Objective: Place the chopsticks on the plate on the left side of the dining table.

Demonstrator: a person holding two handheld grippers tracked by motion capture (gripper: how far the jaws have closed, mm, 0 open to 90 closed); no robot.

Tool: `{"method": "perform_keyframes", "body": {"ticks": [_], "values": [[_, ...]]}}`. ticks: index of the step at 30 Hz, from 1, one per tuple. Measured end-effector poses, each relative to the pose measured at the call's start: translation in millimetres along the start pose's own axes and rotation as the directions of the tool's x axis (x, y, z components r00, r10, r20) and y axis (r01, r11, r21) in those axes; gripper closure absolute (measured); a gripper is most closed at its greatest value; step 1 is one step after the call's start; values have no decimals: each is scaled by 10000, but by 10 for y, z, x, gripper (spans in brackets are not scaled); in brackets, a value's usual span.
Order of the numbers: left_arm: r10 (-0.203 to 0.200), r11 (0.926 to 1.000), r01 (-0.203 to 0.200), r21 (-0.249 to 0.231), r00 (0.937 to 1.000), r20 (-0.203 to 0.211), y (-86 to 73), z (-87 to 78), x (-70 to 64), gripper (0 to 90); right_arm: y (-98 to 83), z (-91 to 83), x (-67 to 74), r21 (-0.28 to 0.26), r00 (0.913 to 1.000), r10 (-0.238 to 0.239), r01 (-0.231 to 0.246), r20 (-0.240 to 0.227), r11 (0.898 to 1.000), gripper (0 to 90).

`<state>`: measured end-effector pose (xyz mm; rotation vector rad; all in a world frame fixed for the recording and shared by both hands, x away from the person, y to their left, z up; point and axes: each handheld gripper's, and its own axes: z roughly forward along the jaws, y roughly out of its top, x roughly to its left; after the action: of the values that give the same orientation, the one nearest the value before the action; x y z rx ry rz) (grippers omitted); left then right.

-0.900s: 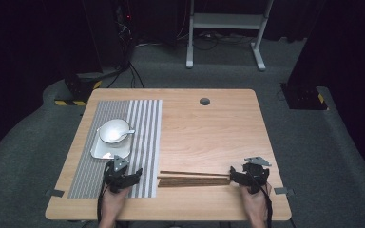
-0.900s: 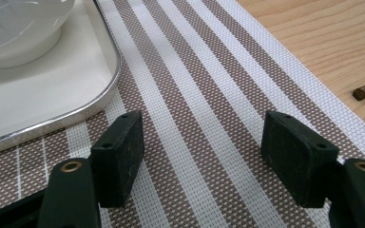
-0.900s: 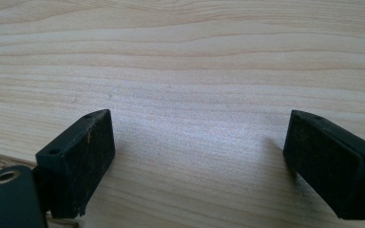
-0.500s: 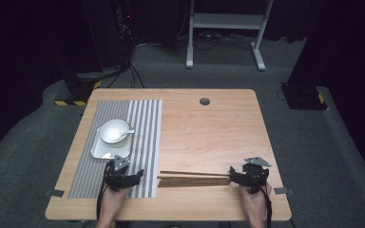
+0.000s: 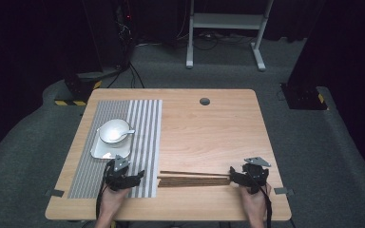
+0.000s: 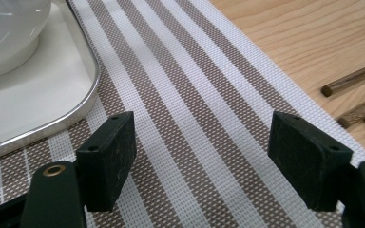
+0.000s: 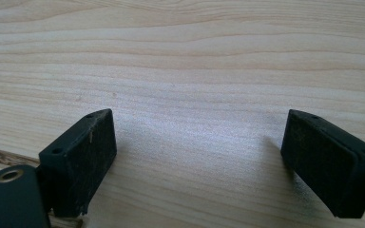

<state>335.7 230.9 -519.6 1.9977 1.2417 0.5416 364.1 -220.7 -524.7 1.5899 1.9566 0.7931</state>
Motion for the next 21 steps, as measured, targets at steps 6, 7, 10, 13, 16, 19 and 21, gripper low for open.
{"method": "perform_keyframes", "body": {"ticks": [6,7,10,13,16,19,21], "values": [[141,9999,-139,-98,9997,177,20,-37,-20,252,0,0,-1,-7,10000,-12,12,2,10000,110],[99,9999,-96,-137,9997,207,23,-47,-22,253,0,0,0,-8,10000,-8,8,-1,10000,110],[168,9997,-164,-163,9994,287,38,-68,-30,254,-1,-1,0,-16,10000,-22,22,-15,10000,114],[254,9995,-248,-195,9991,349,59,-82,-46,253,-1,-1,0,-19,10000,-32,32,-21,10000,116],[337,9992,-327,-212,9984,462,77,-87,-60,252,-1,-2,1,-23,10000,-35,34,-23,10000,118],[447,9989,-436,-188,9972,601,95,-90,-82,250,-1,-2,1,-24,10000,-35,35,-26,10000,118],[445,9989,-433,-193,9967,671,102,-92,-88,249,-1,-2,1,-25,10000,-36,36,-27,10000,118]]}}
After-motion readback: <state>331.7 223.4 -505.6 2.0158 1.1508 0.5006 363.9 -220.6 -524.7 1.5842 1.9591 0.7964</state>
